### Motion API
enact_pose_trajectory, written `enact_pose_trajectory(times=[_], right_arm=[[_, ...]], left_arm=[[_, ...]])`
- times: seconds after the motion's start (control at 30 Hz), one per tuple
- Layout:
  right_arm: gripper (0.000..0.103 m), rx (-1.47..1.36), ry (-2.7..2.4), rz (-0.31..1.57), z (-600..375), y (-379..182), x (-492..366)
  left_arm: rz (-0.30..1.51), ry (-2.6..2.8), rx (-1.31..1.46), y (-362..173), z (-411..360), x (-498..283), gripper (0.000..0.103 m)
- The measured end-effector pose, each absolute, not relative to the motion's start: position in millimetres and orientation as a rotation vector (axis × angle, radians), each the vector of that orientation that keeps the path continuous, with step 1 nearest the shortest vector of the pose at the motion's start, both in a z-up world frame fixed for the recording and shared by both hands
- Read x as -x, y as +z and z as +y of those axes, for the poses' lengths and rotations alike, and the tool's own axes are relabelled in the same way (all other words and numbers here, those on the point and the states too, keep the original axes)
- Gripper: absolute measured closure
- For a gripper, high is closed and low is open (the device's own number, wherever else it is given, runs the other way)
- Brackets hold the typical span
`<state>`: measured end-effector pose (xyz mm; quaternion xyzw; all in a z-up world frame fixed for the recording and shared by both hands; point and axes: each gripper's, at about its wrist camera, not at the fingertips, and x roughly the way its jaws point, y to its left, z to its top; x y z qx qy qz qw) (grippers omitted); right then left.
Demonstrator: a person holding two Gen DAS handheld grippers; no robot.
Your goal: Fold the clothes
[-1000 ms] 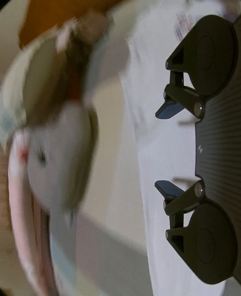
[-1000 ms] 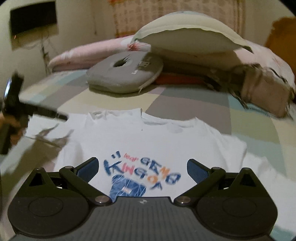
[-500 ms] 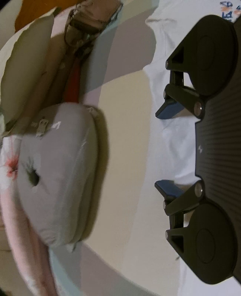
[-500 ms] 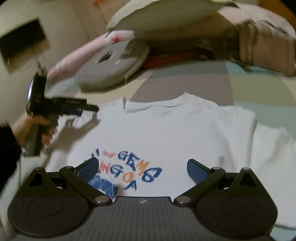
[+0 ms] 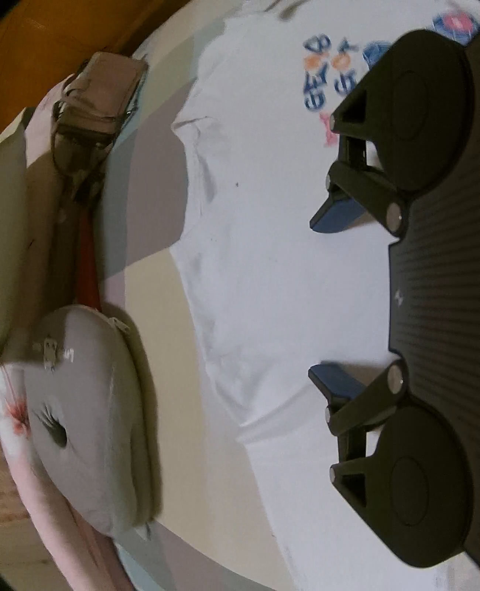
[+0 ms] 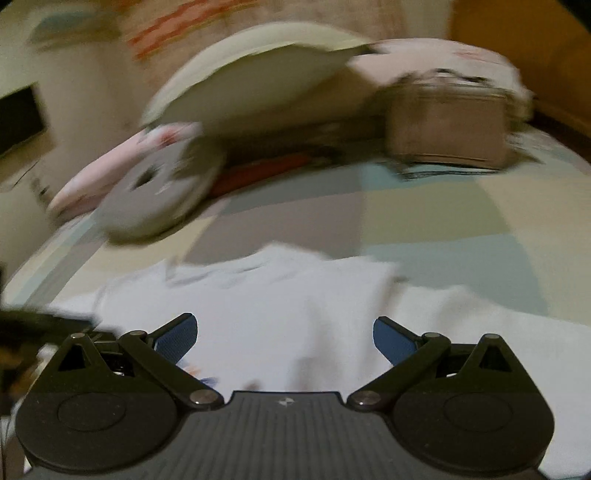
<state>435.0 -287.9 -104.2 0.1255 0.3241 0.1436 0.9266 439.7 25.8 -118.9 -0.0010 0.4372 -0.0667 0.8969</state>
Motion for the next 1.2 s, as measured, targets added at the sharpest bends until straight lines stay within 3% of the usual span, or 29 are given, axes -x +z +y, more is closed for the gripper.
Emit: enact_pose_trajectory(times=[0.3, 0.6, 0.67, 0.77, 0.97, 1.2], right_arm=[[0.0, -0.672, 0.261, 0.737, -364.2, -132.6, -452.0], [0.0, -0.488, 0.155, 0.795, -347.2, -133.7, -456.8], [0.0, -0.392, 0.062, 0.782, -339.8, -129.7, -452.5], [0.0, -0.297, 0.024, 0.772, -327.6, -128.4, -450.6], [0.0, -0.375, 0.125, 0.801, -320.9, -136.8, -454.3], [0.0, -0.326, 0.08, 0.794, -317.8, -136.0, -452.2]], left_arm=[[0.862, -0.334, 0.015, -97.6, -22.9, -446.4, 0.022], [0.863, -0.003, -0.011, -129.2, -0.4, -487.2, 0.02], [0.862, 0.061, -0.014, -124.4, 3.1, -492.8, 0.025], [0.842, -0.081, 0.042, -113.3, -5.5, -493.1, 0.024], [0.9, -0.417, 0.134, -124.4, -47.6, -507.8, 0.02], [0.833, -0.345, 0.098, -122.7, -69.9, -537.6, 0.017]])
